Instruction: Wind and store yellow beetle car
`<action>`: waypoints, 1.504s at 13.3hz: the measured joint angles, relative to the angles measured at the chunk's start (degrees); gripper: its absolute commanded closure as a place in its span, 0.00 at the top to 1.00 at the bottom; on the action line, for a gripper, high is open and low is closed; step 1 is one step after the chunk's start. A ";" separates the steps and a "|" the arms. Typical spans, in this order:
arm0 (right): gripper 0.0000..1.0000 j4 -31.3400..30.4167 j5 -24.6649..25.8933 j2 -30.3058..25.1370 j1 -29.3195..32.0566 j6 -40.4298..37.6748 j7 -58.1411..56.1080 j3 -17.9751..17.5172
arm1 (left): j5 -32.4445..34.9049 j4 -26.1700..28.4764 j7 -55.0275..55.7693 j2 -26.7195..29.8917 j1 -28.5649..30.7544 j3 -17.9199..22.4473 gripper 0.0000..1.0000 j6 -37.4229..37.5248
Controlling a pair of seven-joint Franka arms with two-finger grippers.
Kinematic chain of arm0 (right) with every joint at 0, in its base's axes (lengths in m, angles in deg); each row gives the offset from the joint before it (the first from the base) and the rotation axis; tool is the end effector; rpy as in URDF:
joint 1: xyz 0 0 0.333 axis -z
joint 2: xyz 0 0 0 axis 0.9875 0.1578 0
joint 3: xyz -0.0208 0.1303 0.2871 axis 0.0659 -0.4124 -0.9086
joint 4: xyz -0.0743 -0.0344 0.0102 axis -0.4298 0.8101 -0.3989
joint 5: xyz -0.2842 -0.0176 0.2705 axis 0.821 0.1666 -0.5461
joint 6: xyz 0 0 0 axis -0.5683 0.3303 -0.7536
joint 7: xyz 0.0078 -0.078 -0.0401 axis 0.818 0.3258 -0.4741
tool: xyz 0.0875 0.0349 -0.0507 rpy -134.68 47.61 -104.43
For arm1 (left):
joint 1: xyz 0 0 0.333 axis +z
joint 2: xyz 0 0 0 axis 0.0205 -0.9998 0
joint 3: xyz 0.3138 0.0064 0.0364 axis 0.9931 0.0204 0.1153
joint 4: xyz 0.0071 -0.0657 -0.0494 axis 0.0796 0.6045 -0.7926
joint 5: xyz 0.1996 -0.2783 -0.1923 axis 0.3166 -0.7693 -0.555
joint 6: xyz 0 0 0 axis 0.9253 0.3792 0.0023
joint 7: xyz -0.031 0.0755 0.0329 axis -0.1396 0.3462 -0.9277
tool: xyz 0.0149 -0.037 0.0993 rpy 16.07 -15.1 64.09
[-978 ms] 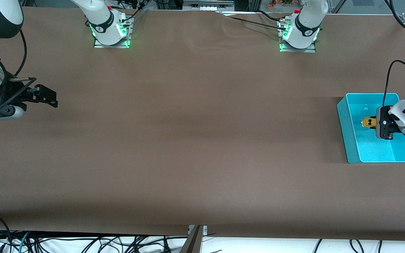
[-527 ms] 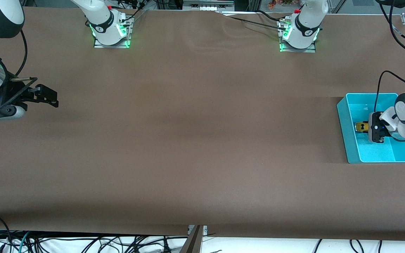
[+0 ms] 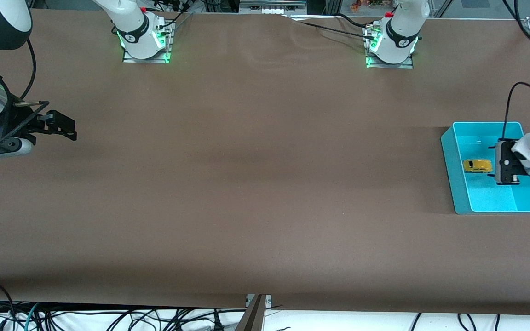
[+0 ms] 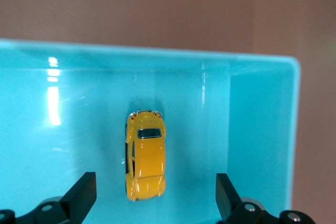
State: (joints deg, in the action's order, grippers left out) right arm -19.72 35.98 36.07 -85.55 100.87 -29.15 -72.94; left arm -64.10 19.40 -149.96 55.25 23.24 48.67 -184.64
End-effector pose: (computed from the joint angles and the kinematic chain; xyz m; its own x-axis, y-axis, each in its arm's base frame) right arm 0.6134 0.0509 0.5842 0.9897 0.1408 -0.0259 0.1409 -0.9900 0.0032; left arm 0.5939 0.2348 0.2992 0.0481 -0.9988 -0.0115 -0.9485 -0.0493 0.3128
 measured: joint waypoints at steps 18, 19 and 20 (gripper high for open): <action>1.00 0.06 0.00 0.02 -0.03 0.01 0.00 -0.07 | -0.75 -10.99 90.12 20.41 -17.83 -20.32 1.00 20.60; 1.00 0.06 0.00 0.02 -0.03 0.01 0.00 -0.07 | -2.71 -10.28 95.06 21.47 -20.42 -16.41 1.00 19.73; 1.00 0.06 0.00 0.03 -0.03 0.01 0.00 -0.07 | -5.63 -9.10 98.46 22.38 -22.17 -12.44 1.00 18.48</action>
State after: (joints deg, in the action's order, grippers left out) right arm -19.65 35.98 36.09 -85.59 100.89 -29.15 -73.00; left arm -69.73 10.29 -51.50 77.63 1.07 36.23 -166.16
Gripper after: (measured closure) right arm 0.000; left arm 0.000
